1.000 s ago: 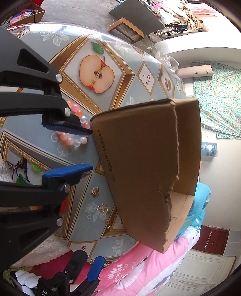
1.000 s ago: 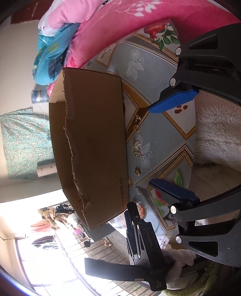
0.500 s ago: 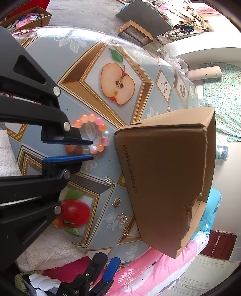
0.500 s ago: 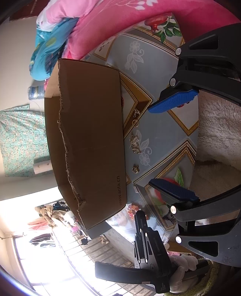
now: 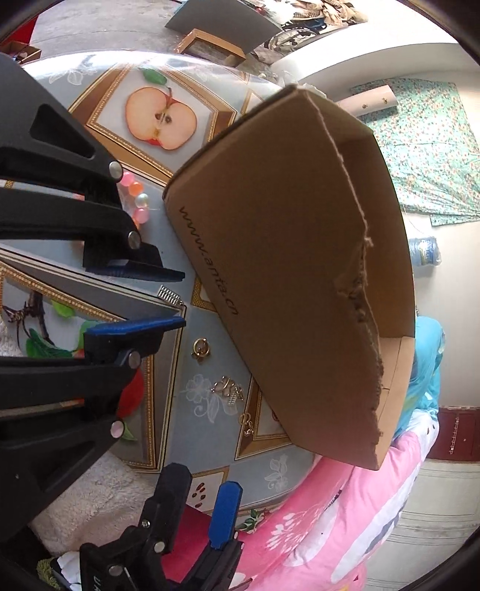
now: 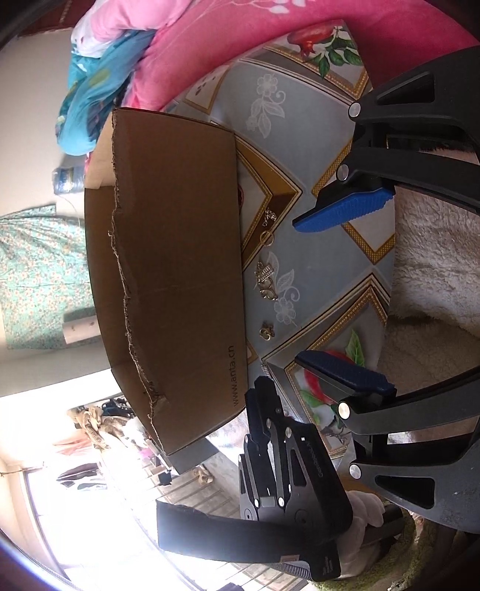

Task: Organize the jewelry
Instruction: 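Reach the left tool to the small gold ring beside the box and grasp it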

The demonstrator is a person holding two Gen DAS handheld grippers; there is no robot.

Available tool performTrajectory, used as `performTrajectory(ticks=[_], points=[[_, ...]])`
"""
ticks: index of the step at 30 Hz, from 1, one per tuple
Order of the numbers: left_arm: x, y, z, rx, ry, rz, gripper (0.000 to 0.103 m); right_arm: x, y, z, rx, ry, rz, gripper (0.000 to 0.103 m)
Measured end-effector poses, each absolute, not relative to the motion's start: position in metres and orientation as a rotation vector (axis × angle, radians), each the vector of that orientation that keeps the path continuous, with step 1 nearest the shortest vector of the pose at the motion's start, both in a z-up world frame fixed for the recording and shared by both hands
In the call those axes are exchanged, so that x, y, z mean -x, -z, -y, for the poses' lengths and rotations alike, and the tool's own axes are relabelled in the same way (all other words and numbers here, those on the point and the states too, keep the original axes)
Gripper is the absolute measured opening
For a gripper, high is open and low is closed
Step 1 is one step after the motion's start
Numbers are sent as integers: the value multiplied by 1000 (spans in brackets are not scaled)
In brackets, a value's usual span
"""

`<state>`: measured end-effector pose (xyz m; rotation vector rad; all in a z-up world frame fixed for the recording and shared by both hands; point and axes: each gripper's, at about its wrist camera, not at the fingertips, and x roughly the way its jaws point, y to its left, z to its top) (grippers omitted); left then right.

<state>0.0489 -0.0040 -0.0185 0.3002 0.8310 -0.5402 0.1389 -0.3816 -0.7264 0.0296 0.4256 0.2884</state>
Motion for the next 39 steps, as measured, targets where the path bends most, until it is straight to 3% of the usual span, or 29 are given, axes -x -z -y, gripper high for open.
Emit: performTrajectory(ticks=[8, 17, 36, 39], points=[[-64, 27, 9, -332, 553, -878, 21, -146, 729, 382, -40, -291, -446, 62], [-64, 26, 15, -351, 574, -884, 5, -146, 731, 386, -52, -294, -451, 62], [-34, 28, 19, -300, 533, -845, 5, -141, 730, 385, -47, -291, -441, 62], [-35, 22, 18, -270, 561, -817, 12, -141, 730, 385, -48, -288, -440, 62]])
